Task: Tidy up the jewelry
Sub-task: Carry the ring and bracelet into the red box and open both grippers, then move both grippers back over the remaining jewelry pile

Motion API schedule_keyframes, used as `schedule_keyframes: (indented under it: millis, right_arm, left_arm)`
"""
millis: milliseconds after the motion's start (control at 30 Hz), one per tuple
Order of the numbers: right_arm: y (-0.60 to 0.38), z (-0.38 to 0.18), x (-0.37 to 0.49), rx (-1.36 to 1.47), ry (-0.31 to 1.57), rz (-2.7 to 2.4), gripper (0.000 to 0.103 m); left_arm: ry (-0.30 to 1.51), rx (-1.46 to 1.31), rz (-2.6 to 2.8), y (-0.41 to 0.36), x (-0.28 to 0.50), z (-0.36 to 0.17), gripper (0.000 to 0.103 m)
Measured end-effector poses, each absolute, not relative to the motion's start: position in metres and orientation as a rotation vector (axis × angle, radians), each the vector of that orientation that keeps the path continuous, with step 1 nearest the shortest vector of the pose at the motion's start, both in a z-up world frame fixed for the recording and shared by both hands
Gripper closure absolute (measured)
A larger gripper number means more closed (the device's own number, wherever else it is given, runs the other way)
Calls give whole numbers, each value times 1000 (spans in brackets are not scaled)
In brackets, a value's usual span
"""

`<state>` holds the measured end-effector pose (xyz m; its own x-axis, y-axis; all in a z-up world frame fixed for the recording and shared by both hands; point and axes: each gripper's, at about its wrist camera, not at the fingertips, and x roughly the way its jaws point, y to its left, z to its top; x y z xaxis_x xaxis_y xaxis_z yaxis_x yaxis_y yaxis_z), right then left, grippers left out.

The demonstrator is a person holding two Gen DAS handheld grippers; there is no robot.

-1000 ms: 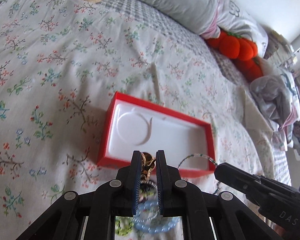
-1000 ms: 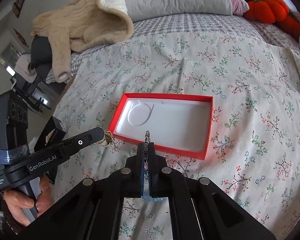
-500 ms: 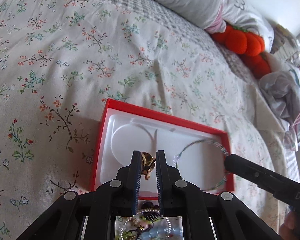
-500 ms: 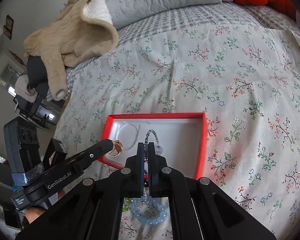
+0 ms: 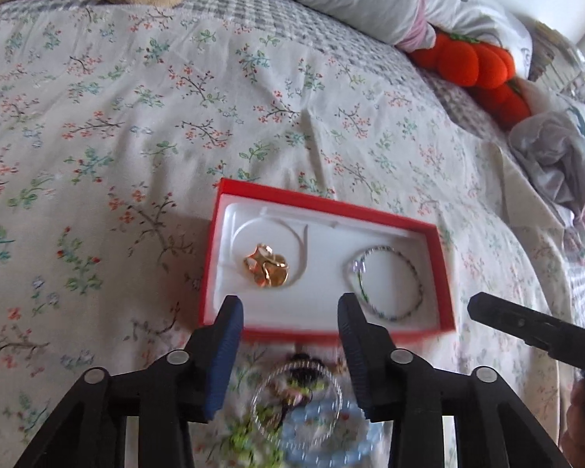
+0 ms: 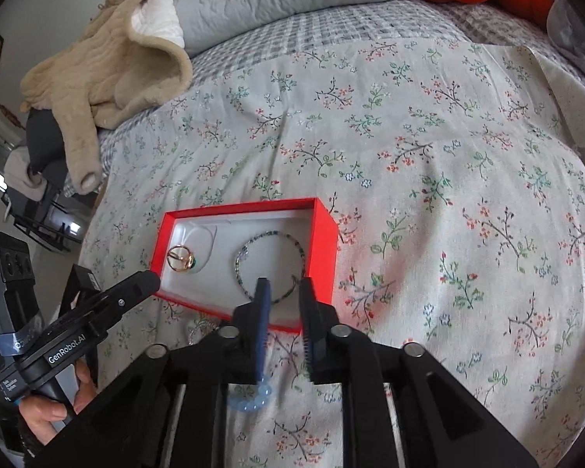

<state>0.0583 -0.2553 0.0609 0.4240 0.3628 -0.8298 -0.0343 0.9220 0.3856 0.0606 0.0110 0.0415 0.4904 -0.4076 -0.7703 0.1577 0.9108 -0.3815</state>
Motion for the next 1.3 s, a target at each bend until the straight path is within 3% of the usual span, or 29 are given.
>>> schedule_keyframes:
  millis: [67, 400, 567, 900, 1200, 1300]
  right_arm:
    - [-258, 62, 47, 345, 1119, 253, 50]
    - [-239, 53, 13, 141, 1159, 144, 48]
    - [-229, 47, -7, 86, 1172, 118, 36]
    - [-221, 29, -26, 45, 1228, 78, 34]
    - [-230, 23, -28, 62, 1233, 21, 34]
    - [-231, 20, -26, 82, 1248, 28, 34]
  left_arm:
    - [997, -265, -335, 21, 45, 46, 49]
    - [1036, -207, -235, 63, 2, 38, 20]
    - [1037, -214, -171, 74, -6, 28, 11]
    - [1165, -154, -178, 71, -12, -1, 10]
    - [1173, -212, -210, 83, -6, 2, 11]
    - [1191, -281, -249, 84, 0, -2, 17]
